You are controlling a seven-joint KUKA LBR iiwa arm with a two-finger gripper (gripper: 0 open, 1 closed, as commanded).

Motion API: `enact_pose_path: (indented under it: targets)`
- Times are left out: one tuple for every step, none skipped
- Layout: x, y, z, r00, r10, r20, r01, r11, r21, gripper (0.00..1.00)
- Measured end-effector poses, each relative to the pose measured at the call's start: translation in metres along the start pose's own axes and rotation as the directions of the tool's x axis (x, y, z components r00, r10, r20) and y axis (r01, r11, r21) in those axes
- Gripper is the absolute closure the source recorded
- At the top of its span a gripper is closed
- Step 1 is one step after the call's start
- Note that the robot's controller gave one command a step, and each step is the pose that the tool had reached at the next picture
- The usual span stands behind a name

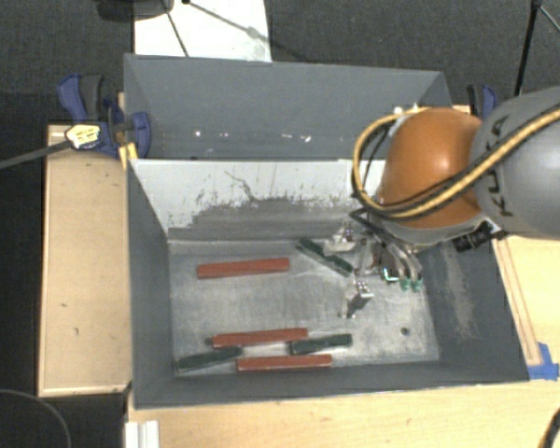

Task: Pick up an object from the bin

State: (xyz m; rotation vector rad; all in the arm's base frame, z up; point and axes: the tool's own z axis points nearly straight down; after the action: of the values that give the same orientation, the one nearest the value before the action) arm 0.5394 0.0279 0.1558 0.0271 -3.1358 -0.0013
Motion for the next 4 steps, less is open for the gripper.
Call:
enact_pose_path:
  targets:
    - [-0.002, 0.0, -0.004, 1.0, 0.001, 0.008, -0.001, 1.0, 0.0, 0.0]
    - [0.037, 0.023, 0.062, 0.993, -0.114, 0.007, 0.114, 0.994, 0.001, 1.0]
    - [0.036, 0.023, 0.062, 0.994, -0.111, 0.011, 0.111, 0.994, 0.001, 0.0]
    - [0.037, 0.023, 0.062, 0.994, -0.112, 0.009, 0.112, 0.994, 0.001, 0.0]
